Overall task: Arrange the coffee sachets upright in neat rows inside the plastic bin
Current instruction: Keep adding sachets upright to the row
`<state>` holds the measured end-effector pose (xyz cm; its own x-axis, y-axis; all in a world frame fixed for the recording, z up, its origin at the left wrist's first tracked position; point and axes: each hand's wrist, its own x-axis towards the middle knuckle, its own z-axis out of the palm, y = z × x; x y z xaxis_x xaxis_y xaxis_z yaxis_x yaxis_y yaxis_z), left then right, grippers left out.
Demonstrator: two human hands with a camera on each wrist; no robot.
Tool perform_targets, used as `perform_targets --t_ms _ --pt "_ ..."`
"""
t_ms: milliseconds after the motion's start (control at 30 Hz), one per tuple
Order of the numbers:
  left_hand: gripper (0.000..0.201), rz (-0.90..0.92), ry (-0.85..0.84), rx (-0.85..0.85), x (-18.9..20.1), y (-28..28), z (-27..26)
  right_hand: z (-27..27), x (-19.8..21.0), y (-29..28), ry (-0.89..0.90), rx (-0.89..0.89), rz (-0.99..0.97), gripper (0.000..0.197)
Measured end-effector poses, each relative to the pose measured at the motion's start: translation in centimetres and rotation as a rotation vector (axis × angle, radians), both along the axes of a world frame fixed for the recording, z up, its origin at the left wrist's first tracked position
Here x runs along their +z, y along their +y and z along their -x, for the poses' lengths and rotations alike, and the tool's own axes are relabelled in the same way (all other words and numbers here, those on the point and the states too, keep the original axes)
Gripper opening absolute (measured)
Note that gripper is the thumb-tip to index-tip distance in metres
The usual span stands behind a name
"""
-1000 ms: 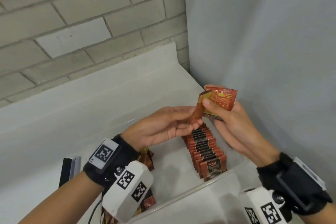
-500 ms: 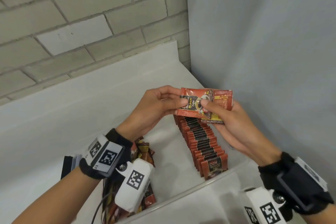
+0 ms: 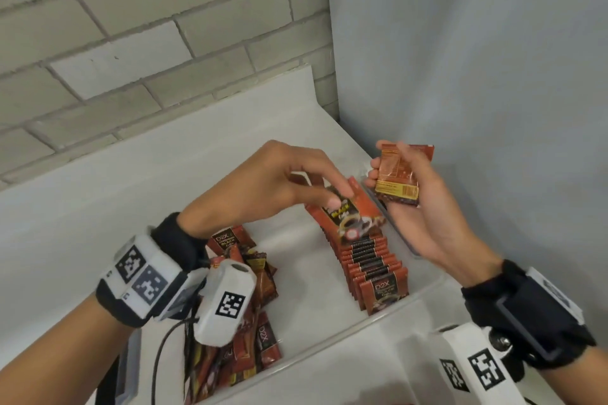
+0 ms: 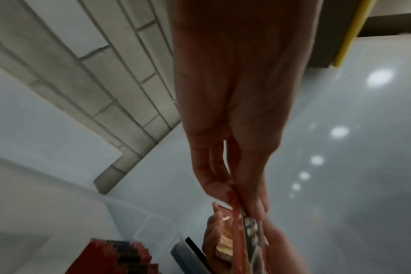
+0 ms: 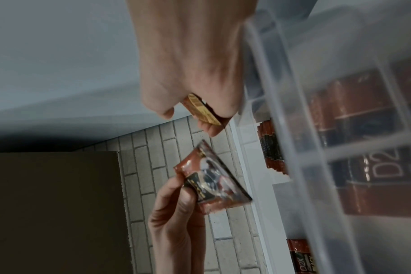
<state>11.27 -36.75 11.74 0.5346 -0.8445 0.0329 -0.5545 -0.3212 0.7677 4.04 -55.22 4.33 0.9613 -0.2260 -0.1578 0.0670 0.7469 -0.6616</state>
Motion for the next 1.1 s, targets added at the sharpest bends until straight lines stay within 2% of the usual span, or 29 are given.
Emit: perform_targets --t_ms 100,233,367,500,700,800,933,1100 --pt "0.020 -0.106 -0.002 -0.189 -0.5 -1.1 1.1 -0.1 -0.2 0.0 0.004 -0.029 0.004 0.034" --pt "0.026 -0.201 -0.098 -0.387 -2.7 -3.3 2.1 -0.1 0.0 0.1 0.004 -0.029 0.024 0.032" --pt "0.030 -0.238 -0.221 -0.495 -5.1 -4.6 2.4 0.0 0.1 0.1 0.019 -0.025 0.014 0.034" --pt "0.031 -0.229 -0.259 -0.559 -6.5 -4.8 2.9 0.0 0.1 0.1 0.034 -0.027 0.013 0.029" --pt "0.032 -0.230 -0.308 -0.604 -7.5 -4.5 3.5 0.1 0.2 0.1 0.001 -0.027 -0.015 0.029" --pt "0.033 -0.212 -0.343 -0.599 -8.0 -4.3 3.6 0.0 0.1 0.0 0.010 -0.024 -0.024 0.023" --pt "0.025 -0.146 -0.369 -0.579 -8.6 -4.2 3.7 0.1 0.0 0.0 0.032 -0.023 -0.022 0.023" --pt "0.031 -0.049 -0.156 -0.469 -7.7 -3.8 3.1 0.2 0.4 0.2 0.006 0.004 0.072 0.021"
